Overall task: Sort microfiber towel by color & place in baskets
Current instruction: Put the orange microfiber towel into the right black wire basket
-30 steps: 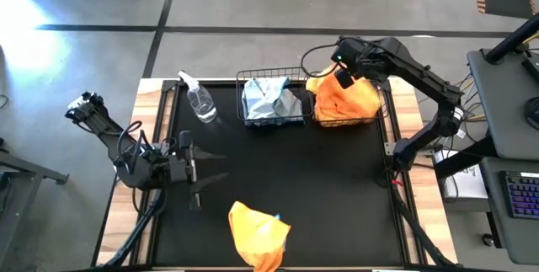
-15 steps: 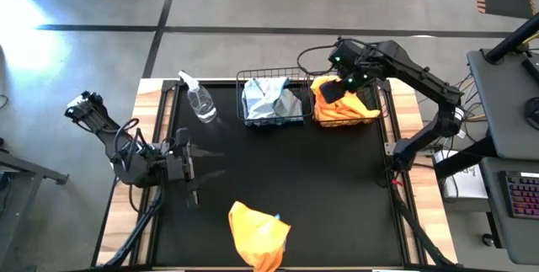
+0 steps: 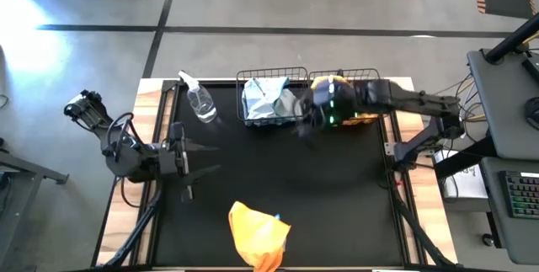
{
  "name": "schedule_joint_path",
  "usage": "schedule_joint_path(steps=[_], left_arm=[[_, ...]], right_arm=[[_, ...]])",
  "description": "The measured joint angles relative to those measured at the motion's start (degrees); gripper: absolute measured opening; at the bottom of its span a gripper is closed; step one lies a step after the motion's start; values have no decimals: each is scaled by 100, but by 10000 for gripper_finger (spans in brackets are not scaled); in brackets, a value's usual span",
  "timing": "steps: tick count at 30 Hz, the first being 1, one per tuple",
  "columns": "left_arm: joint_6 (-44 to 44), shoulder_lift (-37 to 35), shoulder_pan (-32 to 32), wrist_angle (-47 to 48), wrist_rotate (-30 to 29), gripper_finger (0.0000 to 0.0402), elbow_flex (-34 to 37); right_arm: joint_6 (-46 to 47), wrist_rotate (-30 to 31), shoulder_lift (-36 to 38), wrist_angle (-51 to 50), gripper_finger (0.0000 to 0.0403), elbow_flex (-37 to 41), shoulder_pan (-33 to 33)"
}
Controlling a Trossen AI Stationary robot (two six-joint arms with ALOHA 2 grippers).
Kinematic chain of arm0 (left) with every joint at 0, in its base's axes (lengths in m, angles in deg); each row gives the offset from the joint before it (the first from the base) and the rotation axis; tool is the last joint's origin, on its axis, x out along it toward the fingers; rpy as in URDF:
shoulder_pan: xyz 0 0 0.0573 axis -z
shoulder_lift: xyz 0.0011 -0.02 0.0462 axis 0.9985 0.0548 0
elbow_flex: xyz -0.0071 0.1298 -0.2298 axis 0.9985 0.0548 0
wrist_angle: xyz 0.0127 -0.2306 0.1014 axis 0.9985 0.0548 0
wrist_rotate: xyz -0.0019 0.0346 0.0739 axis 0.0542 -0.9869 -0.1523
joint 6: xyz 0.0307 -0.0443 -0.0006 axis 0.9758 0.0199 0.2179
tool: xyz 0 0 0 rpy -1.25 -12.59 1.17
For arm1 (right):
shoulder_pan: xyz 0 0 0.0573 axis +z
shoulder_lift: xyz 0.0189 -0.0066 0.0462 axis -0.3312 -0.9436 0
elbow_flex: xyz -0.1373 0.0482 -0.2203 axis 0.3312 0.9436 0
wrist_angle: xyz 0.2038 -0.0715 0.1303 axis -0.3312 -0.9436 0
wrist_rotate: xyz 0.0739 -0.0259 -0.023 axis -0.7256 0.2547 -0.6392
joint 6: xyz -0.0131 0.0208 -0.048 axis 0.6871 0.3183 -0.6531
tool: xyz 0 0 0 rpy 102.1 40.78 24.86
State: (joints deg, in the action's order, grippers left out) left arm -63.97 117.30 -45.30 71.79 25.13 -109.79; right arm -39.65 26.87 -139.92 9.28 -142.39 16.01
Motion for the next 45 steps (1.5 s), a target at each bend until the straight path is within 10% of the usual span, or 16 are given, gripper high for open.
schedule_joint_path(steps=[19, 45], left_arm=[[-147, -32, 0, -1, 0, 165, 0], [-1320, -15, 0, -136, 17, 165, 0]], right_arm=[[344, 51, -656, 1736, 155, 2, 2766], [962, 256, -2236, 1685, 155, 2, 2955]])
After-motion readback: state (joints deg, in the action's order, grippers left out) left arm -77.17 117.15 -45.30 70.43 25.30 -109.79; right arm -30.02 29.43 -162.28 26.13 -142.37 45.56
